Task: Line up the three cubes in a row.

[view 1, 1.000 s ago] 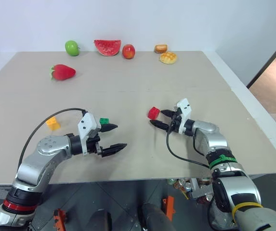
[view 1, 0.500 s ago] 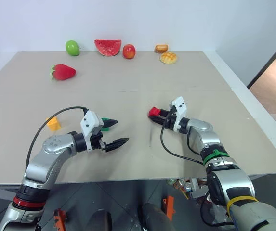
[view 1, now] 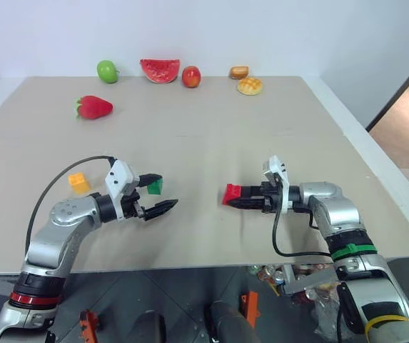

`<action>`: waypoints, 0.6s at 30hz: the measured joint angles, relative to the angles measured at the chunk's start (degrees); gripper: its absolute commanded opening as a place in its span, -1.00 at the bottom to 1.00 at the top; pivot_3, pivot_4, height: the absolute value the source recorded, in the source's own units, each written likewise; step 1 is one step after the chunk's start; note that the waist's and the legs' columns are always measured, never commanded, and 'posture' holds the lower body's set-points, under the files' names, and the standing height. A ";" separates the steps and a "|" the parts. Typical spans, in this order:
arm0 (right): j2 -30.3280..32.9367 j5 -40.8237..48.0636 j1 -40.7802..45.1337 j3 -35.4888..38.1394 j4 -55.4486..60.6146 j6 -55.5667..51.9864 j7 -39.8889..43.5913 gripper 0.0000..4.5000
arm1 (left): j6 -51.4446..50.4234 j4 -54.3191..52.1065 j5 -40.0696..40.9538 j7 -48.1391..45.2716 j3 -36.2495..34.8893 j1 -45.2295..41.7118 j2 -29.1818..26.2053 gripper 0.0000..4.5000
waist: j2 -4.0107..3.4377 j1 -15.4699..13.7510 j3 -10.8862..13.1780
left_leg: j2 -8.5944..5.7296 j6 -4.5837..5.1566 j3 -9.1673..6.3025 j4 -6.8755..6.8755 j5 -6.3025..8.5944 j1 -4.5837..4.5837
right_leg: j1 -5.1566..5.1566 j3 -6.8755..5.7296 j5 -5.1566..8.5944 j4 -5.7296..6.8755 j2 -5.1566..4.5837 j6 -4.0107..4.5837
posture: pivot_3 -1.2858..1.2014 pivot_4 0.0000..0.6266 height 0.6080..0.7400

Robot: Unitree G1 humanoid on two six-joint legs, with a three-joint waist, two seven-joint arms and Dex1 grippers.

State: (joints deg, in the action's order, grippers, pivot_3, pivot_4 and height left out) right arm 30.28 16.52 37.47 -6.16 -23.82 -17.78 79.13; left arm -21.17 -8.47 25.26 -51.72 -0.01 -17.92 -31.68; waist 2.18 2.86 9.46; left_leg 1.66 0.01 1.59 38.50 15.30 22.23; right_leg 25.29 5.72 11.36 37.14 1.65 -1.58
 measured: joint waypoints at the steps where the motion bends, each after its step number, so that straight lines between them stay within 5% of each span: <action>1: 0.01 -0.70 -0.25 -0.95 0.17 1.55 0.42 -0.22 | -0.08 -0.07 0.10 -0.11 -0.02 0.26 -0.10 0.94 | 0.00 0.00 0.00 | 0.00 0.00 0.04 0.01 -0.01 -0.04 | -0.02 -0.01 -0.02 0.00 0.04 0.00 | 0.03 -0.52 1.00; 18: -0.57 -6.29 4.04 -4.83 -12.18 17.34 3.71 -0.22 | 1.18 -4.83 3.77 -8.02 -5.75 9.73 -9.11 0.94 | 0.00 -0.07 0.00 | 0.08 0.01 0.08 -0.01 -0.05 -0.01 | 0.02 -0.02 -0.07 0.06 -0.03 0.25 | 0.03 -0.52 1.00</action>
State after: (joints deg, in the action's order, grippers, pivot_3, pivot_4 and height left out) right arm 29.71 10.23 41.51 -10.99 -36.00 -0.44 82.84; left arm -19.99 -13.30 29.03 -59.74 -5.75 -8.19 -40.80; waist 2.18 2.80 9.46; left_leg 1.74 0.02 1.67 38.49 15.25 22.22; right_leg 25.31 5.69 11.29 37.20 1.62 -1.32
